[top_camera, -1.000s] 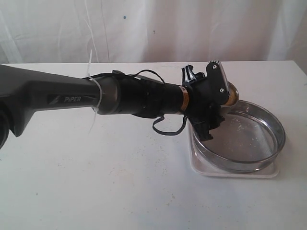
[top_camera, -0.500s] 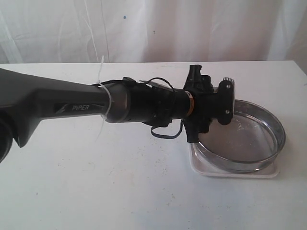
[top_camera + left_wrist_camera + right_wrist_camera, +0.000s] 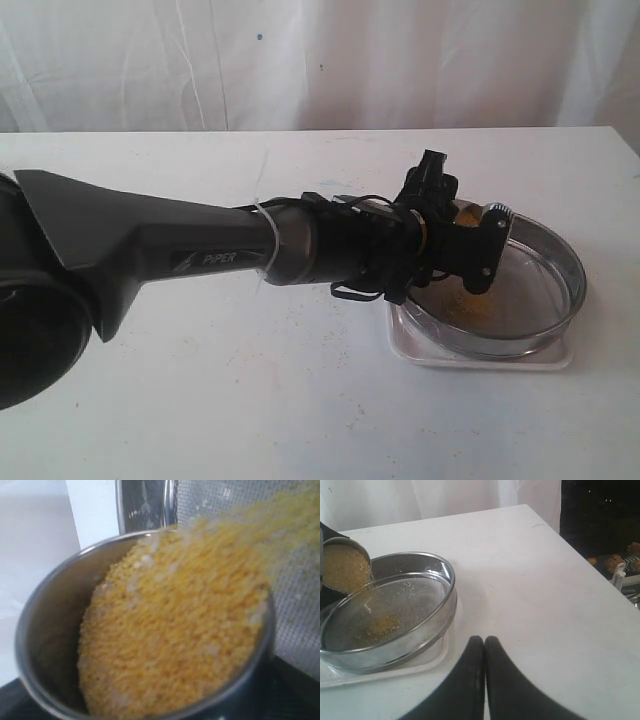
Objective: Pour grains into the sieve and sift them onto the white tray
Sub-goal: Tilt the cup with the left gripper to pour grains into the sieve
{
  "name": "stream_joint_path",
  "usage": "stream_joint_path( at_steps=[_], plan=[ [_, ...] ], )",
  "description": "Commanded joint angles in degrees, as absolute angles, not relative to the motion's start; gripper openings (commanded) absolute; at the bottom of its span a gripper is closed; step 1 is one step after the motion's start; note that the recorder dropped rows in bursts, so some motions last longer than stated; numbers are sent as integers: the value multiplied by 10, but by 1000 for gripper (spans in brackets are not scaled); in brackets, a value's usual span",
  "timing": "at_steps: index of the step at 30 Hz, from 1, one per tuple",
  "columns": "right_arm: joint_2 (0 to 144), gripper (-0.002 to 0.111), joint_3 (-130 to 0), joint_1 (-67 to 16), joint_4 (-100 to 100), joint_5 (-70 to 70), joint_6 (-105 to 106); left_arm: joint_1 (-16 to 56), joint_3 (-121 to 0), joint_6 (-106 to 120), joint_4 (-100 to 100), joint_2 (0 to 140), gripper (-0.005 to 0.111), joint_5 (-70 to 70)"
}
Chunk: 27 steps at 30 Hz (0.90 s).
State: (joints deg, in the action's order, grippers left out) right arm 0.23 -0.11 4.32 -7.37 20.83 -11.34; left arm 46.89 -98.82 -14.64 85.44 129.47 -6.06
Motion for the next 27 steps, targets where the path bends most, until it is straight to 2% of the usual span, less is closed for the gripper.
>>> stream_joint_path(
  at_steps=[1,9,16,27],
  plan=[
    [0,0,0,46,-75,201,-114,481,-1002,-125,861,1290,0,-86],
    [0,0,0,46,-75,201,-114,487,-1002,-116,885,1290,0,-90],
    [0,0,0,46,-75,201,-114,487,-1002,-111,907,1290,0,-162],
    [0,0,0,46,-75,201,-114,502,-1002,29,915,1291,0,-184]
  ],
)
